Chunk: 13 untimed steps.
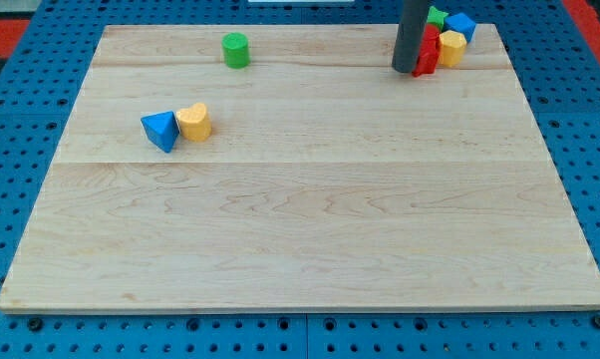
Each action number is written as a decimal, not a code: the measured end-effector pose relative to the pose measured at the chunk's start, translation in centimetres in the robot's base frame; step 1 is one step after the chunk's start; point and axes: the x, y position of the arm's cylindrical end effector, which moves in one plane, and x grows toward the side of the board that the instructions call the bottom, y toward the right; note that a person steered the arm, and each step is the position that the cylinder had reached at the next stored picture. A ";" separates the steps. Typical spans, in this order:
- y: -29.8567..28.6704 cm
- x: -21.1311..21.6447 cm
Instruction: Slide green circle to the top center
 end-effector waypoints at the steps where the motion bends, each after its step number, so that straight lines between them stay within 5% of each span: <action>1: -5.3 1.9; 4: -27.8 2.1; 7: -28.2 -3.6; 10: -19.1 -4.0; 13: -18.2 -2.9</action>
